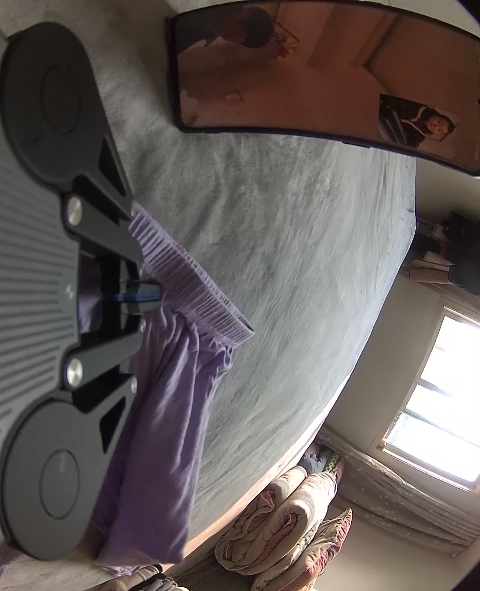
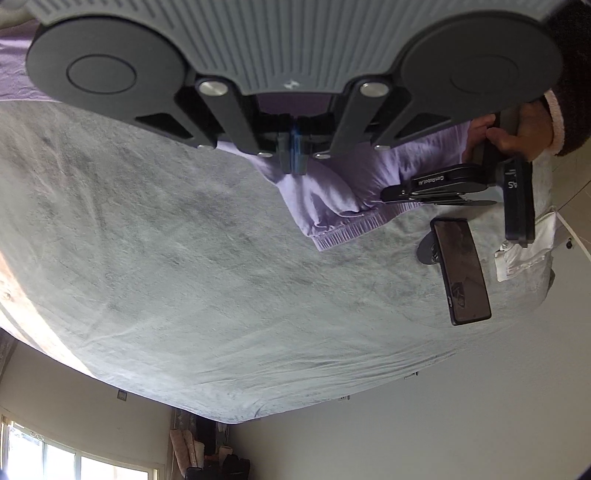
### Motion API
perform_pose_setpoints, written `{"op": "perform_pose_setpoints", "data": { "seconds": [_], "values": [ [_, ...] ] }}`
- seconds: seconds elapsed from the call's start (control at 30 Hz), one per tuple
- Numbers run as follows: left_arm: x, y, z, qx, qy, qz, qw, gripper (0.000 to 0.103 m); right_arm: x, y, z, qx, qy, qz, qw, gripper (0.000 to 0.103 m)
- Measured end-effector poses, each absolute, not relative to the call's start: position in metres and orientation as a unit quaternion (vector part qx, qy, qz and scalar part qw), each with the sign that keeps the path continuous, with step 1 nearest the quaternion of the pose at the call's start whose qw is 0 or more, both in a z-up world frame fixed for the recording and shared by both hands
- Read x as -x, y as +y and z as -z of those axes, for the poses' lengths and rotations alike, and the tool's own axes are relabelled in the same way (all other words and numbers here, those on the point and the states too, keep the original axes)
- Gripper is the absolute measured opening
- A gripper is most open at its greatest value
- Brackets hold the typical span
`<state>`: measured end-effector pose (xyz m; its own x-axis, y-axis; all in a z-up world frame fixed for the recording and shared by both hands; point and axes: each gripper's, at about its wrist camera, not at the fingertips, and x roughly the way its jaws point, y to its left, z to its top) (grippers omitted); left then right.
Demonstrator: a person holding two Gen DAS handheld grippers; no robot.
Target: Fold clothes
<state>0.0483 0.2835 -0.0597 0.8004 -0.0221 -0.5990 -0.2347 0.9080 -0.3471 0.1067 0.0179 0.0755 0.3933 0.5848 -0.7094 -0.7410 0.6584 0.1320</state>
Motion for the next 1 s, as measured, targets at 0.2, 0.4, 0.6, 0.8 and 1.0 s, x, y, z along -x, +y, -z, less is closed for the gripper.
{"op": "perform_pose_setpoints", "data": {
  "seconds": [0.2, 0.4, 0.6, 0.8, 1.0],
  "values": [
    [-0.046, 0.281, 0.057, 0.208, 0.312, -0.064, 0.925, 0.002, -0.075, 0.029, -0.069, 0.114, 0.384, -0.425, 0.812, 0.0],
    [-0.034, 0.278, 0.051, 0.196, 0.311, -0.063, 0.928, 0.003, -0.087, 0.035, -0.041, 0.123, 0.398, -0.402, 0.815, 0.015],
    [-0.021, 0.292, 0.051, 0.23, 0.309, -0.061, 0.921, 0.003, -0.121, 0.049, -0.012, 0.109, 0.409, -0.389, 0.818, 0.041],
    [0.002, 0.295, 0.054, 0.244, 0.295, -0.06, 0.922, 0.003, -0.157, 0.066, 0.017, 0.091, 0.42, -0.378, 0.82, 0.041],
    [0.013, 0.3, 0.054, 0.249, 0.289, -0.062, 0.922, 0.003, -0.188, 0.081, 0.042, 0.068, 0.423, -0.372, 0.823, 0.043]
  ]
}}
